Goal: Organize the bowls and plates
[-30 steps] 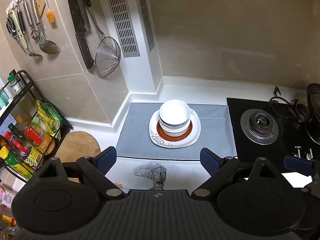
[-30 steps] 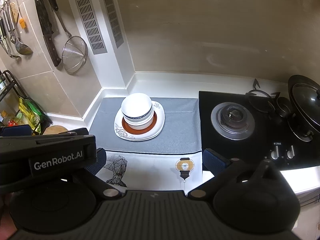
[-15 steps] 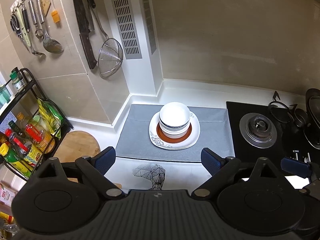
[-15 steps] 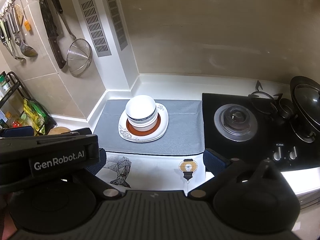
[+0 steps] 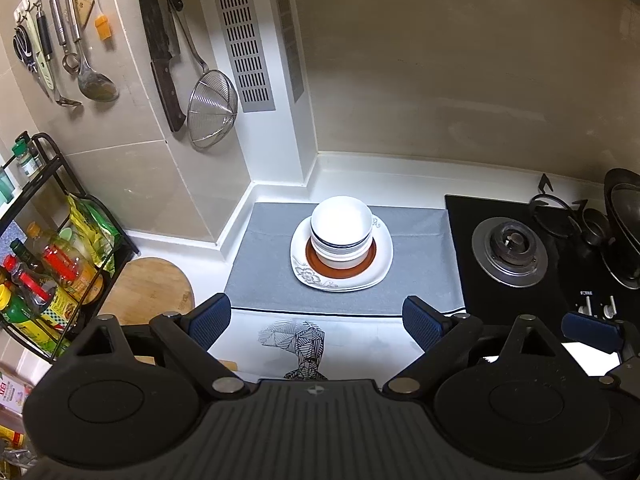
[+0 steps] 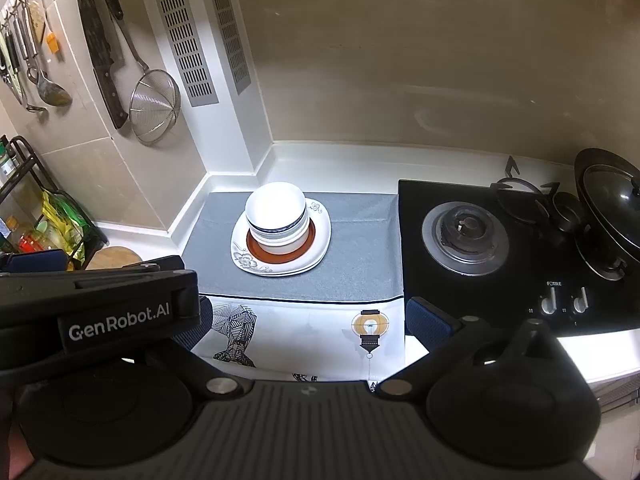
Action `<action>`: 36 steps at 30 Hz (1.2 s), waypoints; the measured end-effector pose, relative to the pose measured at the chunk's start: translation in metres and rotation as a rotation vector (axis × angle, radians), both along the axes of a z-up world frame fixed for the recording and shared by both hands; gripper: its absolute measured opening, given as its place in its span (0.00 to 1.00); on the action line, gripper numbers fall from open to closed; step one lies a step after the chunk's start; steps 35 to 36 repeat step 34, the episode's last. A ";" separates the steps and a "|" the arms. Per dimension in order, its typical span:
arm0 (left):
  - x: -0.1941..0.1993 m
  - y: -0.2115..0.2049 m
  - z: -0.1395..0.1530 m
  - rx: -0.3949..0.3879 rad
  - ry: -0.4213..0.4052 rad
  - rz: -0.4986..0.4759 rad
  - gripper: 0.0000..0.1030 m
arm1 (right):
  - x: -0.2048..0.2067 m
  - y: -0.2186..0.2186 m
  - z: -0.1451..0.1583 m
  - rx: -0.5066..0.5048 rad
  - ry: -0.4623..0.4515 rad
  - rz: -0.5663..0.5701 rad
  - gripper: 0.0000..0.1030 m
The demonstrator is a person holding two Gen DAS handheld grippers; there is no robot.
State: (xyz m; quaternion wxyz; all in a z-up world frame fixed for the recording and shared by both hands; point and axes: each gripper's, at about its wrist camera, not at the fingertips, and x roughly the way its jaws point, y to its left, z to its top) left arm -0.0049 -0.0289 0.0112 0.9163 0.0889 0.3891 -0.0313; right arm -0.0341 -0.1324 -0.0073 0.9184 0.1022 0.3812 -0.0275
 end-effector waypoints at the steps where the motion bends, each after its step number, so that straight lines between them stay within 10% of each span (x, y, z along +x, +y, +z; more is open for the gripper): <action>1: -0.001 0.000 0.000 -0.001 -0.001 0.001 0.91 | -0.001 0.000 0.000 -0.002 0.000 -0.001 1.00; 36: 0.026 0.007 -0.010 0.003 0.018 -0.043 0.92 | 0.022 0.002 -0.008 -0.011 0.024 -0.035 1.00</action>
